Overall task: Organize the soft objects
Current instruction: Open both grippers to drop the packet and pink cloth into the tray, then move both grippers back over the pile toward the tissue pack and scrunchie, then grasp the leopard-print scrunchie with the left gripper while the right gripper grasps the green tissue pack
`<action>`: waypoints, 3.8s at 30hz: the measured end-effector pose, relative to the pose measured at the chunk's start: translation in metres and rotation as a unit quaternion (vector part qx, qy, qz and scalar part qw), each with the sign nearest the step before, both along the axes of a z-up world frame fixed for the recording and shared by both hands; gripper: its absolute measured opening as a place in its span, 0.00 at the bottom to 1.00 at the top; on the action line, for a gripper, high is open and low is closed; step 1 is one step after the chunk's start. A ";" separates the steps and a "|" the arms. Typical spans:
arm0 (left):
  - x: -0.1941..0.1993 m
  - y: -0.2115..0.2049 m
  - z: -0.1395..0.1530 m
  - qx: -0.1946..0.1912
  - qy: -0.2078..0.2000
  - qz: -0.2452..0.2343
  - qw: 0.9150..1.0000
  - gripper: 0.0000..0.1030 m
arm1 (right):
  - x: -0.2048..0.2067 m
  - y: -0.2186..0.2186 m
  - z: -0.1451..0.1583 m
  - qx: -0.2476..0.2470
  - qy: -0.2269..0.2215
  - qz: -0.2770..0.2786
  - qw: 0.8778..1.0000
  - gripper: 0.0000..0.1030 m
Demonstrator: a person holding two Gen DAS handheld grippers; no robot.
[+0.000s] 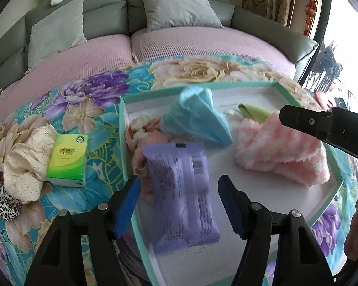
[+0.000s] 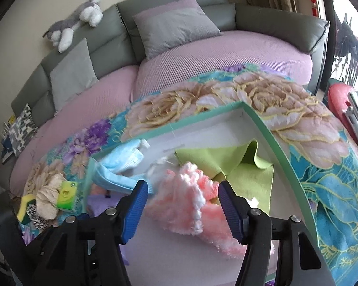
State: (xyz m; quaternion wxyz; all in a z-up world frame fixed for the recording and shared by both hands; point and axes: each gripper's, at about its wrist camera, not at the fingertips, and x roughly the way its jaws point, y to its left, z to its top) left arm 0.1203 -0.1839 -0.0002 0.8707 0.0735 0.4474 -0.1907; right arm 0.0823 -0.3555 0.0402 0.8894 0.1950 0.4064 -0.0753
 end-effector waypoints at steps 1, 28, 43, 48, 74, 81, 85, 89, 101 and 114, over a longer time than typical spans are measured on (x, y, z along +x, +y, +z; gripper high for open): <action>-0.001 0.002 0.003 0.000 -0.004 0.002 1.000 0.67 | -0.001 0.000 0.003 -0.001 -0.004 -0.001 1.000 0.63; -0.008 0.212 0.059 -0.081 -0.121 0.371 0.917 0.98 | -0.011 0.032 0.041 -0.059 -0.056 0.005 0.997 0.72; -0.010 0.259 0.083 -0.085 -0.129 0.418 0.895 0.98 | 0.012 0.141 0.045 -0.049 -0.084 0.118 0.988 0.72; -0.007 0.276 0.084 -0.085 -0.142 0.435 0.885 0.98 | 0.016 0.166 0.043 -0.038 -0.095 0.142 0.985 0.72; 0.021 0.343 0.031 -0.113 -0.056 0.471 0.873 0.98 | 0.062 0.251 -0.014 -0.026 -0.038 0.202 0.978 0.72; 0.027 0.341 0.023 -0.111 -0.041 0.458 0.881 0.98 | 0.066 0.243 -0.022 -0.034 -0.026 0.188 0.981 0.72; 0.025 0.346 0.022 -0.108 -0.037 0.464 0.879 0.98 | 0.067 0.238 -0.020 -0.050 -0.027 0.180 0.982 0.62; 0.021 0.340 0.022 -0.120 -0.031 0.451 0.884 0.98 | 0.070 0.237 -0.025 -0.058 -0.016 0.176 0.982 0.54; 0.017 0.301 0.018 -0.092 -0.010 0.395 0.914 0.98 | 0.079 0.245 -0.044 -0.058 0.011 0.182 0.982 0.45; 0.030 0.286 -0.008 -0.093 0.029 0.374 0.922 0.68 | 0.081 0.239 -0.047 -0.047 0.012 0.175 0.983 0.45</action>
